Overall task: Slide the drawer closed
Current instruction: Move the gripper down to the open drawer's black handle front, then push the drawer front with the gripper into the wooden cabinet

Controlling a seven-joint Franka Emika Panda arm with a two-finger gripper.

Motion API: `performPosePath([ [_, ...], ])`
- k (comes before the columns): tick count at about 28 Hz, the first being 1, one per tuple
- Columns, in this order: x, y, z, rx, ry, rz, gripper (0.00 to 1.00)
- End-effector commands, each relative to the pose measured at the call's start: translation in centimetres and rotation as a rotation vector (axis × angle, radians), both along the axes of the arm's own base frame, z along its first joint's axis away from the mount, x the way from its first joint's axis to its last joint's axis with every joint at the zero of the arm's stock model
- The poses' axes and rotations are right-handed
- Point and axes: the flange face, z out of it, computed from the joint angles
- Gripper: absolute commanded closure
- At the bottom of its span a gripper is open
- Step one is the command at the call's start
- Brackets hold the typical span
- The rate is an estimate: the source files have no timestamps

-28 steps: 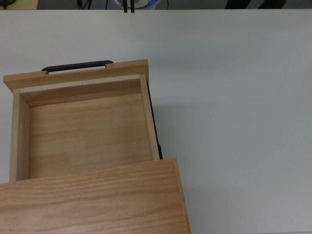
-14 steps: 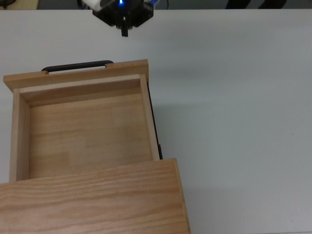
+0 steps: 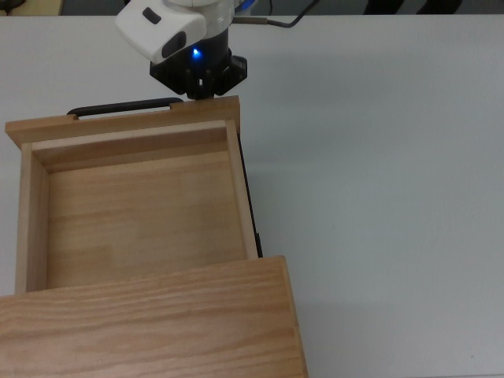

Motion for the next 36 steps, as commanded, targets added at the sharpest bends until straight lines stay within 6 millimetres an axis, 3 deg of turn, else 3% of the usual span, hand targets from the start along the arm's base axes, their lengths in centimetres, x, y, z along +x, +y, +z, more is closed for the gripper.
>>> performPosePath([
  [1, 1.3, -0.1, -0.2, 0.006, -0.088, 0.007, 1.00],
  [11, 4.0, 0.5, -0.5, 0.032, -0.264, 0.015, 1.00],
  [22, 8.7, 1.2, -2.6, 0.086, -0.700, 0.032, 1.00],
  [28, 10.0, 1.5, -3.8, 0.109, -0.860, 0.033, 1.00],
  [36, 10.5, 1.7, -5.2, 0.119, -0.932, 0.036, 1.00],
])
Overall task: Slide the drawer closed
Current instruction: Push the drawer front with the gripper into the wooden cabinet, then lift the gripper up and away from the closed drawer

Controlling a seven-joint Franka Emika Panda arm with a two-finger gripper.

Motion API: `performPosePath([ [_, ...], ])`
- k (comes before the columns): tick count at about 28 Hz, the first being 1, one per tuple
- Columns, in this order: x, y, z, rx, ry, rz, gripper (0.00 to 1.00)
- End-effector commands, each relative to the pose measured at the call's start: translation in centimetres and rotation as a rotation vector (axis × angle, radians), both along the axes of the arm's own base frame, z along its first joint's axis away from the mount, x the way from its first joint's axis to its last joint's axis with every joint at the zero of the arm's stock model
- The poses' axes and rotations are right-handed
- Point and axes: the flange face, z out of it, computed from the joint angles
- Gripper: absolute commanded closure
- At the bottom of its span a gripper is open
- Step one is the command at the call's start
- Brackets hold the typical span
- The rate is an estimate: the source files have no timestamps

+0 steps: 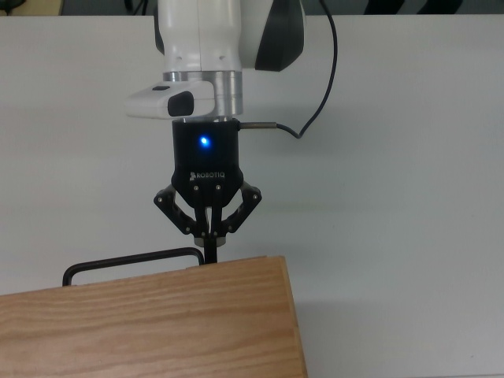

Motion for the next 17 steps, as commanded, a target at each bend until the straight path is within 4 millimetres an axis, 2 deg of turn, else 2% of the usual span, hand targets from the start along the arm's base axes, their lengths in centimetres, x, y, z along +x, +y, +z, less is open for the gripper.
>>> performPosePath([
  [1, 0.1, 0.1, -0.2, 0.018, -0.058, -0.002, 1.00],
  [11, 0.0, 0.2, -0.1, 0.009, -0.002, 0.001, 1.00],
  [16, -1.3, 0.4, 2.2, -0.001, 0.131, 0.002, 1.00],
  [17, -1.9, 0.7, 3.3, 0.004, 0.173, 0.006, 1.00],
])
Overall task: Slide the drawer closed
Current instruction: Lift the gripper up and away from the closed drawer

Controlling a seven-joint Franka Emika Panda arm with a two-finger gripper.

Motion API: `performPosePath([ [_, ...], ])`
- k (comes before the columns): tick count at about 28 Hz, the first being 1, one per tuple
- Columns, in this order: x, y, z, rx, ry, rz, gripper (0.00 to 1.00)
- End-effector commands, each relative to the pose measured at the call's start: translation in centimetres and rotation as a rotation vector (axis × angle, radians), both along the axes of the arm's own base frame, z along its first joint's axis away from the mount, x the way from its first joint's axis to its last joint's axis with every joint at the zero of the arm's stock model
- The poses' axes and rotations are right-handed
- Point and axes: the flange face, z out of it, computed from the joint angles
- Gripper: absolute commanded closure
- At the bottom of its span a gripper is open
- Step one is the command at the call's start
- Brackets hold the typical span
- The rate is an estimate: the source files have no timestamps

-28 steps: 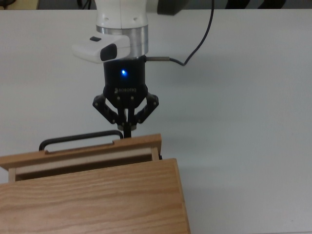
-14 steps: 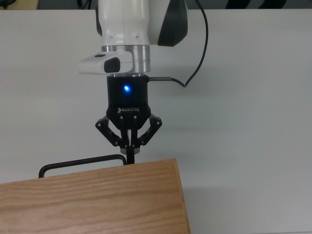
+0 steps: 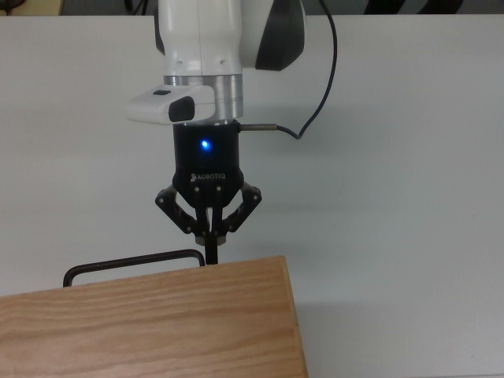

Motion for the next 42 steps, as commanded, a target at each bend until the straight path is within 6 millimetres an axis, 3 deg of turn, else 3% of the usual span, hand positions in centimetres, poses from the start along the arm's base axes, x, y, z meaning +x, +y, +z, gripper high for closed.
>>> performPosePath([
  [1, -2.2, 0.9, 3.9, 0.018, 0.125, 0.009, 1.00],
  [9, -7.2, 1.3, 9.1, 0.024, 0.413, 0.022, 1.00],
  [12, -10.1, 1.2, 11.2, 0.023, 0.527, 0.032, 1.00],
  [19, -16.0, 0.3, 13.6, -0.011, 0.770, 0.027, 0.97],
  [24, -18.9, -0.5, 15.2, -0.030, 0.853, 0.013, 0.97],
  [29, -19.2, -0.7, 15.6, -0.029, 0.846, 0.007, 0.97],
  [35, -18.9, -1.6, 15.5, -0.084, 0.838, -0.029, 0.85],
  [39, -18.7, -2.1, 15.3, -0.127, 0.836, -0.054, 0.59],
  [40, -18.7, -2.1, 15.2, -0.125, 0.836, -0.055, 0.40],
  [41, -18.4, -2.2, 15.3, -0.118, 0.818, -0.067, 0.00],
  [42, -18.3, -2.1, 15.5, -0.112, 0.804, -0.076, 0.00],
])
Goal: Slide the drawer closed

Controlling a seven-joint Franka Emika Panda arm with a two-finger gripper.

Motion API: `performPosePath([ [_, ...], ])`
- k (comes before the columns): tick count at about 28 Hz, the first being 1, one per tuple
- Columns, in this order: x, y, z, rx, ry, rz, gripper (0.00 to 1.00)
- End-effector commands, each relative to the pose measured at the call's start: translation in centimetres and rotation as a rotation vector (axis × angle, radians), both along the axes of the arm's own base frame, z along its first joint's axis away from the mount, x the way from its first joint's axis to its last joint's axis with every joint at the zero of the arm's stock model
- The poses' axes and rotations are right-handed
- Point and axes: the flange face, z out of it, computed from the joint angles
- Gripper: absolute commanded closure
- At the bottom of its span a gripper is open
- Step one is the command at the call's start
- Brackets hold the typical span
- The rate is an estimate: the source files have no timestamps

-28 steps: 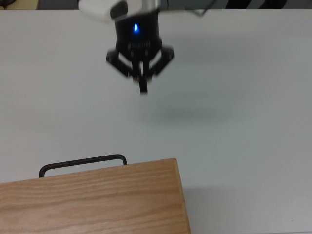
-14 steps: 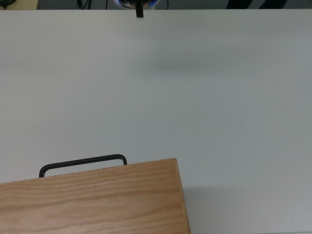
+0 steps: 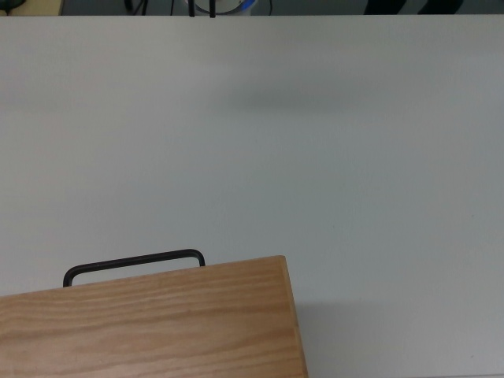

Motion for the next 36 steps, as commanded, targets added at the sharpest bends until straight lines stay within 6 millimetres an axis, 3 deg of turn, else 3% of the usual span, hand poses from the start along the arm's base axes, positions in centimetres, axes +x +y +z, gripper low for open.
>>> performPosePath([
  [1, 0.2, -0.4, 0.1, -0.014, -0.040, -0.031, 0.00],
  [36, 0.3, 0.7, -0.9, 0.036, -0.010, -0.050, 0.00],
])
